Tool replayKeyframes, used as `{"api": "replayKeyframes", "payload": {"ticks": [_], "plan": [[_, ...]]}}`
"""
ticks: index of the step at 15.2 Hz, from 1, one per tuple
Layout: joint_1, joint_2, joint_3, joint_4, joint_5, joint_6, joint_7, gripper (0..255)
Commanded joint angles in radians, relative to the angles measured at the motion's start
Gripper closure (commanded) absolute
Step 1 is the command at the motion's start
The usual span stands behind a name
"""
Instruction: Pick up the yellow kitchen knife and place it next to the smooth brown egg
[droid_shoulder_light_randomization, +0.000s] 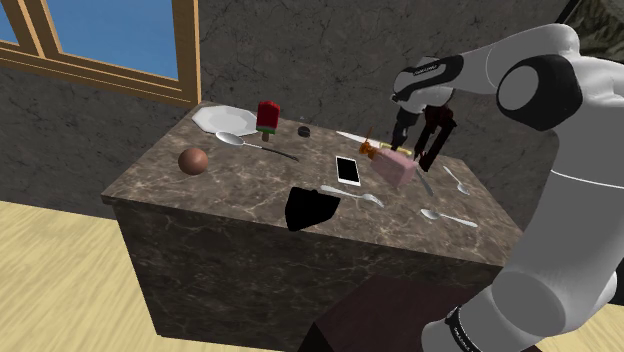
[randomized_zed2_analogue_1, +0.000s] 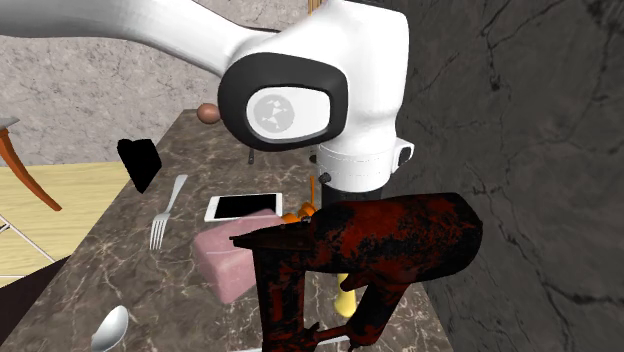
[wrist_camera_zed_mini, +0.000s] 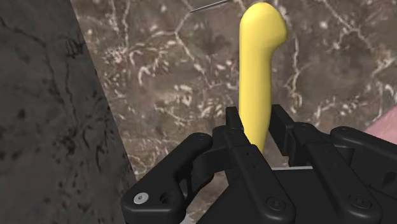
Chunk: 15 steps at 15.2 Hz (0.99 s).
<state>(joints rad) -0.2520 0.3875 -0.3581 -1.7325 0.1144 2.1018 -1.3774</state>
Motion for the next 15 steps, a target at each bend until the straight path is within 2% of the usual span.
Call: {"api": "replayKeyframes", "payload": {"ticks": [1,15], "plan": [[0.000,-0.010,-0.003,0.015,-0.004,-0.025,0.001,255],[0.003,-0.062,-0.013,0.133,-0.027,-0.192,0.012,255]]}}
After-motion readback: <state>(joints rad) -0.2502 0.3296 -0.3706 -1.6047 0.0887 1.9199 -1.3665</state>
